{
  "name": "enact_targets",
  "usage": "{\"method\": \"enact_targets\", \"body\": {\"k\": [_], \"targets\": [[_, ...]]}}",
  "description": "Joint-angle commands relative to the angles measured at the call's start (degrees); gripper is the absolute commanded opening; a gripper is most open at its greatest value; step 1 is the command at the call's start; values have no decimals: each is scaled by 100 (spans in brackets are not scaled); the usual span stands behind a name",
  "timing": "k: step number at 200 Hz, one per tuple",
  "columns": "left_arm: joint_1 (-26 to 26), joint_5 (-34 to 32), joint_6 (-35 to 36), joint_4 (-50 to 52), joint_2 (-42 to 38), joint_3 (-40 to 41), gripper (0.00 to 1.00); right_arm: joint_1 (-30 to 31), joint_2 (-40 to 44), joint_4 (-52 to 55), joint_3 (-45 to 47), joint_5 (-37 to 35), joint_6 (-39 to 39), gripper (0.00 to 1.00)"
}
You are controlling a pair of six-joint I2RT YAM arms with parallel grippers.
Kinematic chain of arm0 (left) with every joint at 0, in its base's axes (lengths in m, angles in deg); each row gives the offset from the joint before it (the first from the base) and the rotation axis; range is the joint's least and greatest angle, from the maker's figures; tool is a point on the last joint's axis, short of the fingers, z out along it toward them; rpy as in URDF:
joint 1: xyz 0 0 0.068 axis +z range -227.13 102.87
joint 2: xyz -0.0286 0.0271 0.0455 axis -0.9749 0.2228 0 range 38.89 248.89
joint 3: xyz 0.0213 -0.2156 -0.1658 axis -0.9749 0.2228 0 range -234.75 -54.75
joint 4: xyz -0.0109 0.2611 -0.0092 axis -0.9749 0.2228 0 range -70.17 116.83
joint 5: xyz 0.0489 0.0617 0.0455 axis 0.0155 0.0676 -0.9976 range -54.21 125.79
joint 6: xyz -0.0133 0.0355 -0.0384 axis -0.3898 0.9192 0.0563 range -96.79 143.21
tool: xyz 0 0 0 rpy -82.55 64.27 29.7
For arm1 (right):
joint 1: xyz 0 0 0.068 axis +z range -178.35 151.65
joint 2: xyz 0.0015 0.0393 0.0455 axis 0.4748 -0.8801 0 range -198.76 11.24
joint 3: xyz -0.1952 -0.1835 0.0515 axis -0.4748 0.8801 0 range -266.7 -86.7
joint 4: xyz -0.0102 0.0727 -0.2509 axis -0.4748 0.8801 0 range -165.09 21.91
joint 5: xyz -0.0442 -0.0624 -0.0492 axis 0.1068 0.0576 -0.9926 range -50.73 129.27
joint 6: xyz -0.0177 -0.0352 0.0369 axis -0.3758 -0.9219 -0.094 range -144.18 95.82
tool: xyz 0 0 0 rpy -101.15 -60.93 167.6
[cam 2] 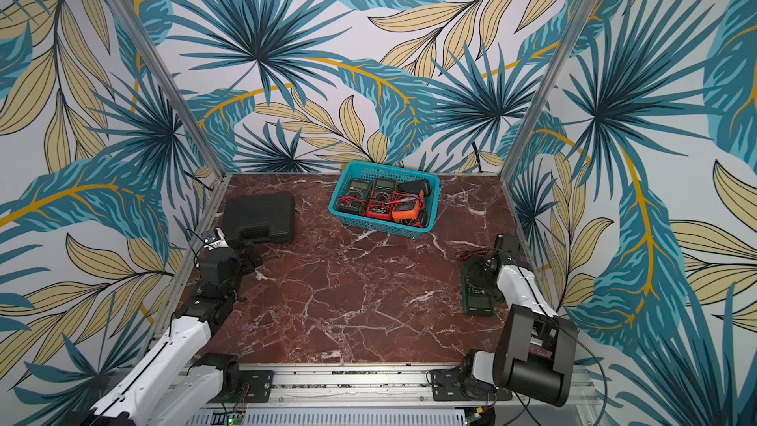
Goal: Put the multimeter into the basket
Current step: Pick up the multimeter from the center of the board.
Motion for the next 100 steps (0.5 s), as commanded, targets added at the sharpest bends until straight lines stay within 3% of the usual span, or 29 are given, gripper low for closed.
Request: {"method": "enact_targets", "body": {"k": [1, 46, 73, 100], "targets": [[55, 42, -40, 119, -37, -245, 100, 341, -83, 305, -138, 365, -12, 99], [58, 42, -78, 83, -25, -223, 100, 874, -374, 521, -338, 216, 275, 99], [57, 53, -61, 66, -16, -198, 100, 1248, -581, 747, -526, -591, 546, 100], [58, 44, -22, 68, -18, -183, 100, 1340, -953, 676, -604, -858, 764, 99]]}}
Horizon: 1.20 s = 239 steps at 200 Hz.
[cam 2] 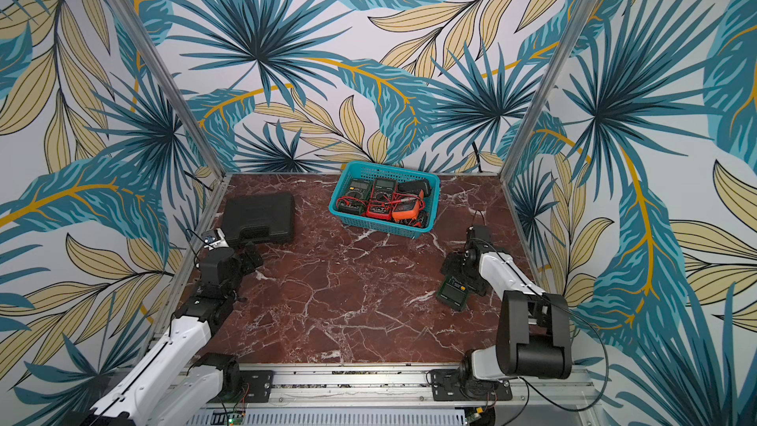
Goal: Put the multimeter into the basket
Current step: Pick up the multimeter from the center of the board, then place the multimeter in the basket.
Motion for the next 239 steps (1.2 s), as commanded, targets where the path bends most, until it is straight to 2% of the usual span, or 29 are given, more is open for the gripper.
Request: {"method": "enact_targets", "body": {"k": [1, 51, 90, 97, 101, 145, 181, 205, 239], "targets": [[62, -7, 18, 63, -17, -185, 100, 75, -297, 146, -93, -489, 323, 99], [58, -35, 20, 136, -127, -164, 100, 125, -890, 53, -232, -546, 458, 97], [58, -60, 20, 236, -245, -179, 100, 145, -695, 43, -237, -439, 442, 63], [57, -52, 18, 250, -273, -179, 100, 145, -543, 41, -245, -391, 432, 47], [57, -45, 18, 263, -270, -179, 100, 152, -453, 55, -245, -380, 437, 41], [61, 2, -41, 421, -319, -206, 100, 336, 800, 593, -636, -561, 563, 29], [56, 52, -119, 548, -373, -244, 100, 663, 1474, 1192, -1591, -753, 474, 5], [60, 79, -137, 611, -403, -260, 100, 961, 1369, 1472, -2559, -837, 517, 4], [61, 124, -207, 562, -398, -232, 100, 1602, 451, 1728, -4119, -1029, 542, 1]]}}
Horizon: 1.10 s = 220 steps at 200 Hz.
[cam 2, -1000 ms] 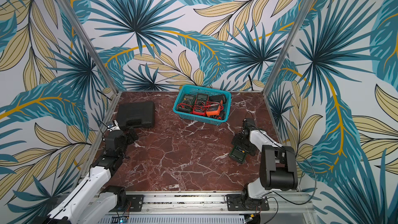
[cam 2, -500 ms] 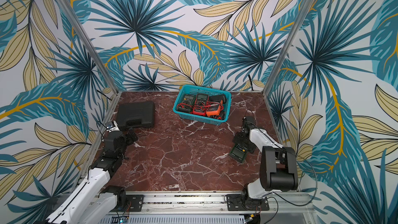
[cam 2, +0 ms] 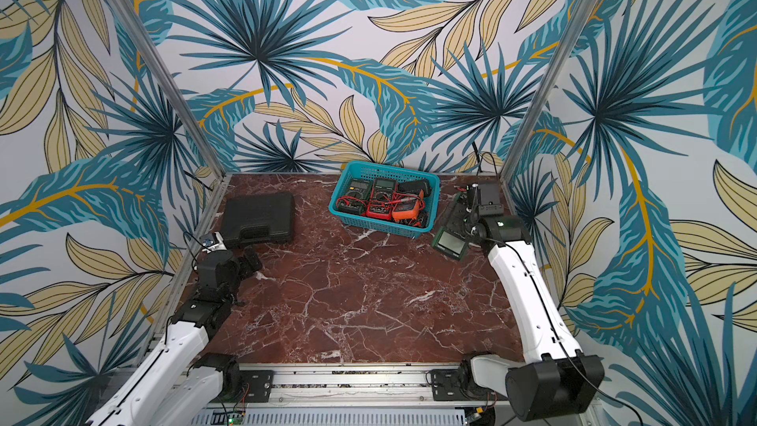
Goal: Put the multimeter into the basket
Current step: Place the multimeter in the basket.
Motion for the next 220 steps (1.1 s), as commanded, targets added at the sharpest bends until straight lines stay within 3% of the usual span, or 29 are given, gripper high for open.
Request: {"method": "enact_targets", "body": {"k": [1, 44, 92, 144, 220], "targets": [[57, 71, -86, 16, -59, -232, 100, 443, -605, 236, -818, -241, 50, 1], [56, 157, -132, -79, -6, -232, 100, 1205, -2210, 395, -2712, -550, -22, 0], [60, 261, -196, -288, 66, -205, 100, 1436, -3809, 350, -4268, -554, 11, 0], [56, 440, -197, -456, 298, -267, 100, 1538, -4769, -50, -4821, -522, 139, 0], [56, 423, -148, -539, 436, -196, 100, 1699, -5518, -145, -5365, -564, 270, 0]]}}
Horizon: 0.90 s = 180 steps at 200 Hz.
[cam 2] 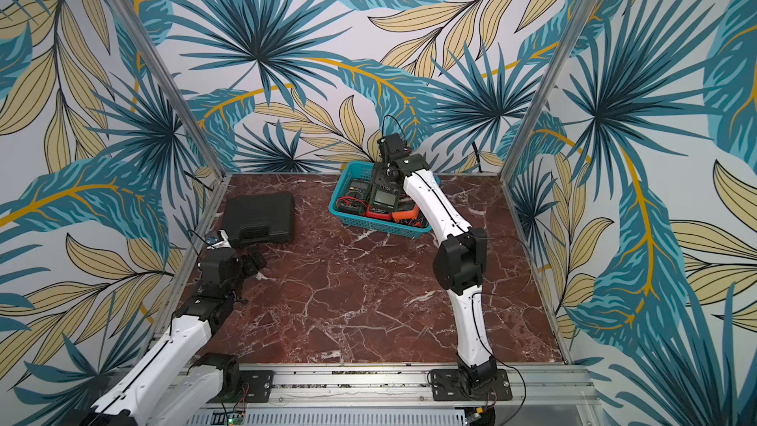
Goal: Put the multimeter into the basket
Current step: Place the multimeter in the basket.
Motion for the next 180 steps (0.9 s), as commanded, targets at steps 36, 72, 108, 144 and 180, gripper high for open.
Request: {"method": "enact_targets", "body": {"k": [36, 72, 108, 144, 180], "targets": [[50, 19, 36, -146, 20, -161, 100, 76, -494, -291, -441, -113, 122, 0], [51, 1, 53, -137, 3, -144, 100, 113, -734, -236, -538, -131, 156, 2], [54, -4, 69, -126, 8, -135, 100, 120, -989, -160, -587, -119, 190, 11], [52, -4, 71, -135, 9, -131, 100, 137, -1210, -32, -625, -79, 266, 37], [47, -8, 76, -113, -19, -144, 100, 137, -1301, 106, -671, -81, 253, 62]]}}
